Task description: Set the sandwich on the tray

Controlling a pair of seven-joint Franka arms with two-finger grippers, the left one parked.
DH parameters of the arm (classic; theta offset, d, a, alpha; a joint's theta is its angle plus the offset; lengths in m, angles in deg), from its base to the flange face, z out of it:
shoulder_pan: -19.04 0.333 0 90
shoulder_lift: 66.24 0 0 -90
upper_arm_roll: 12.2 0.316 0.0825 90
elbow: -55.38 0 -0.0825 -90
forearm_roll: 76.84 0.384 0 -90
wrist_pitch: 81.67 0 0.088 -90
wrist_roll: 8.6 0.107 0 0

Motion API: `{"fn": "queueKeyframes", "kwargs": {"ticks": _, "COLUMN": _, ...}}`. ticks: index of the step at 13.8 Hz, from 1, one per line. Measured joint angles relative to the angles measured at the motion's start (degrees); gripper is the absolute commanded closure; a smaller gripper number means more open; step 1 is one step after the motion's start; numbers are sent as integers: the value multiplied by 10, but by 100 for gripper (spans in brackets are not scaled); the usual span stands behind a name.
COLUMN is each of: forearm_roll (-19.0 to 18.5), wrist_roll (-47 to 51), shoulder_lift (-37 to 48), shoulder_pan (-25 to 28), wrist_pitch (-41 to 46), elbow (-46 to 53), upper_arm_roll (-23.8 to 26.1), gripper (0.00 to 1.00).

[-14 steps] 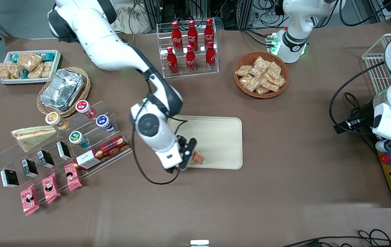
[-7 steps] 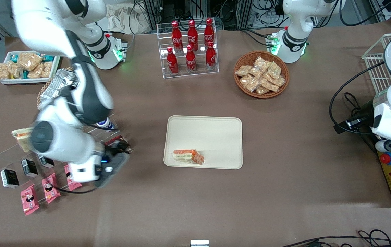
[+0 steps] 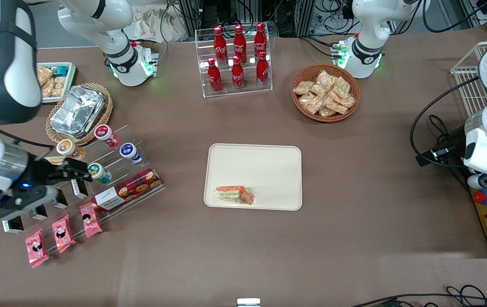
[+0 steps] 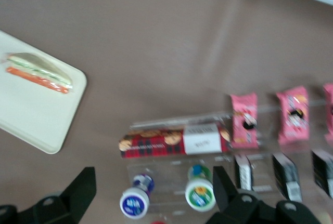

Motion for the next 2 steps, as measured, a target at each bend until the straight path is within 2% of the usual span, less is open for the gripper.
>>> {"fn": "queueKeyframes", "kwargs": {"ticks": 2, "forearm_roll": -7, "wrist_roll": 10, "shoulder_lift": 6, "shoulder_pan": -2, "wrist_pitch": 7, "elbow": 0, "upper_arm_roll": -26, "gripper": 0}}
